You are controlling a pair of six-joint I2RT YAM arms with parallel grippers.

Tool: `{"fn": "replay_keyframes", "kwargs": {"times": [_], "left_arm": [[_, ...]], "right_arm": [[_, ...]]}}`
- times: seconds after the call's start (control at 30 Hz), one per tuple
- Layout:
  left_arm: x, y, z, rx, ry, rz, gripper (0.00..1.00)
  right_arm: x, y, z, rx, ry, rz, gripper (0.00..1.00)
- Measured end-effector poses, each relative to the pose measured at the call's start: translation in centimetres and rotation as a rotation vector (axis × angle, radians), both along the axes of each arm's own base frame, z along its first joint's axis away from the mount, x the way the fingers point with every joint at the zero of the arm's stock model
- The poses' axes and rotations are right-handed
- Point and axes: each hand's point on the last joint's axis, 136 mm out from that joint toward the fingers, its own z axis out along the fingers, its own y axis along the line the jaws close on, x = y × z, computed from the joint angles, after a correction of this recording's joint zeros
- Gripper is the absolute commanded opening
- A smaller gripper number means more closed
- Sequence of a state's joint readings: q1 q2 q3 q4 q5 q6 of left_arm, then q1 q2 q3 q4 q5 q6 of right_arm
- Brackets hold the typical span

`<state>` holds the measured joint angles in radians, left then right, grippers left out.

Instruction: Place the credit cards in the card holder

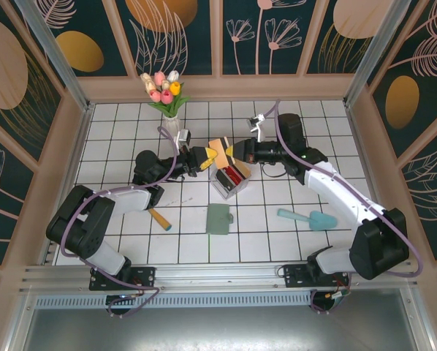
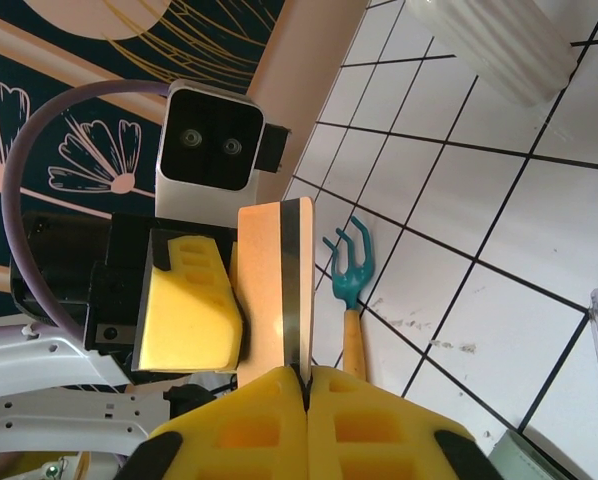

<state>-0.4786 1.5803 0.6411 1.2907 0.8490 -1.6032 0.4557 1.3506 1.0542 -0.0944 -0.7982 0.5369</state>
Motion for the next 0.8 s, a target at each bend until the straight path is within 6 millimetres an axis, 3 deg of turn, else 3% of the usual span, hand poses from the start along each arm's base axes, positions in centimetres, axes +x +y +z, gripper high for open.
{"fn": "replay_keyframes", "kwargs": {"times": [0.13, 0.2, 0.23, 0.43, 0.6, 0.8], "left_arm": [[0.0, 0.0, -0.2, 0.008, -0.003, 0.003, 0.22], [0.2, 0.0, -0.6, 0.038, -0.008, 0.019, 0.34], [0.3, 0.1, -0.9, 0.065, -0.013, 0.035, 0.36], [1.5, 1.6, -3.7, 0.313, -0.012, 0.19, 0.44], [1.1, 3.2, -8.6, 0.539, 0.051, 0.259, 0.5], [-2.2, 3.8, -14.5, 0.761, 0.123, 0.219, 0.51]], "right_arm": [[0.1, -1.1, -0.2, 0.014, 0.02, -0.042, 0.0], [0.6, -2.4, -0.6, 0.011, 0.04, -0.107, 0.0], [0.8, -3.0, -0.9, 0.008, 0.051, -0.137, 0.0], [0.2, -5.3, -4.0, -0.02, 0.182, -0.315, 0.0], [-1.6, -5.8, -8.2, -0.124, 0.322, -0.494, 0.0], [-5.0, -5.3, -13.1, -0.263, 0.428, -0.631, 0.0]]}}
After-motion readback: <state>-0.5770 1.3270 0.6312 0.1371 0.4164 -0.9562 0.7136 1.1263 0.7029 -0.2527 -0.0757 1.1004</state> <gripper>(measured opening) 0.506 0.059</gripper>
